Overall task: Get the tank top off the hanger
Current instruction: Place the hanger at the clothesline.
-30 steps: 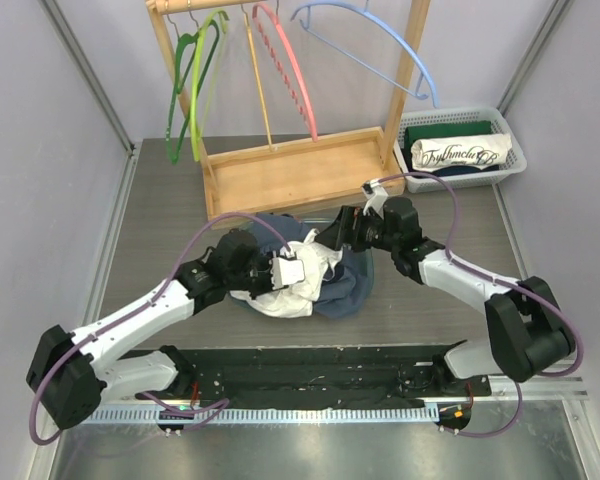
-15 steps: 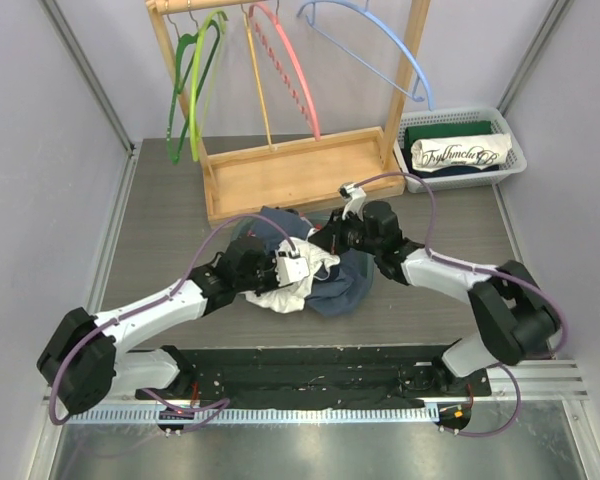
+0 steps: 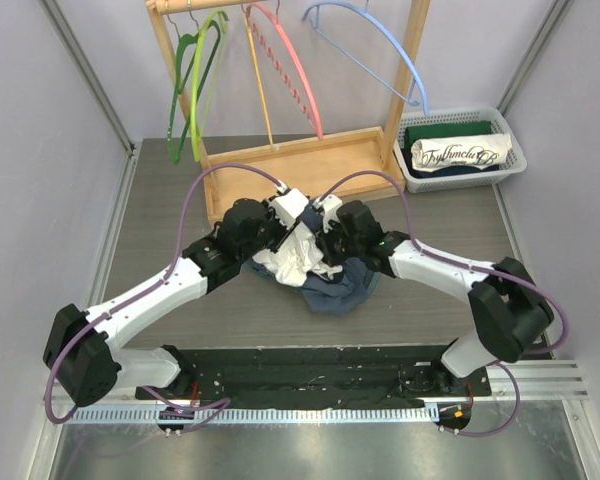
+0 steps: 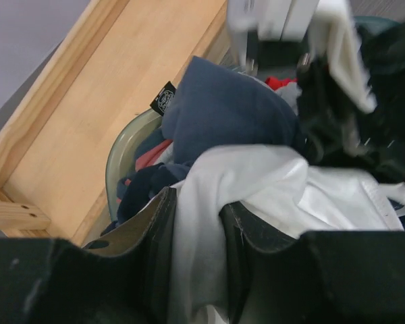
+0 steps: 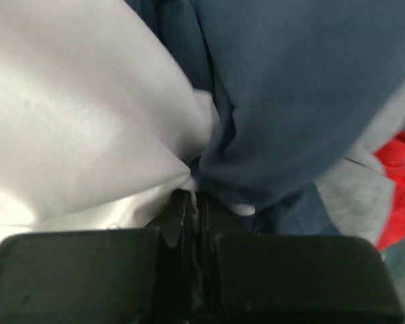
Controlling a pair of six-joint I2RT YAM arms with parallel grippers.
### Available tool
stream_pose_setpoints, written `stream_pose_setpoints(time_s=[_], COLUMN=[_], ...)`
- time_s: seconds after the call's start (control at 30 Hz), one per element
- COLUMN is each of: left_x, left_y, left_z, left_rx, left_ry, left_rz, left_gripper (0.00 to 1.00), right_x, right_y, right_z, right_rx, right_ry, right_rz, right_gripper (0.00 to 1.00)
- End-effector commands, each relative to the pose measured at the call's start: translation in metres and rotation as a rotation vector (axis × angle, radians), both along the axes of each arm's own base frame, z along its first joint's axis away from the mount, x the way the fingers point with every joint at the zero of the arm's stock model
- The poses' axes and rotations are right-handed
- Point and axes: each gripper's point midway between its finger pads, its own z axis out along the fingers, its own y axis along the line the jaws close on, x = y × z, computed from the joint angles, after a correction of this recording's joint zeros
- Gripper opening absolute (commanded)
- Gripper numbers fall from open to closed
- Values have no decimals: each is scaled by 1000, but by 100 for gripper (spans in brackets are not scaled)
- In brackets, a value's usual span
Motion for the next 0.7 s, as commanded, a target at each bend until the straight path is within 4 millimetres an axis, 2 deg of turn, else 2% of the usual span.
stream_pose_setpoints(time_s=[0.0,0.2,0.3,0.43,0.53,0.67], left_x=[8,8,12,12,4,-14], left_y=[-1,1,2,2,10,32], left_z=[21,15,1,-18,-44,-101], left_rx=[-125,-139,-136,-96,-20,153], left_ry=[8,15,18,52,114,265], left_rz=[93,106,123,110,93,71], left_gripper=[35,35,35,35,34,26], right_x=[-14,-15,-23,-40,-54,-73], right_y=[-1,5,4,-1,4,13], right_z=[-45,-81,-98,-132,-143,-142], right_rx=[-169,-187,-185,-219,-229,-239], right_ry=[79,155,216,316,372,376], right_rz=[33,14,-2,-21,7,76], right_gripper=[1,1,2,1,1,2])
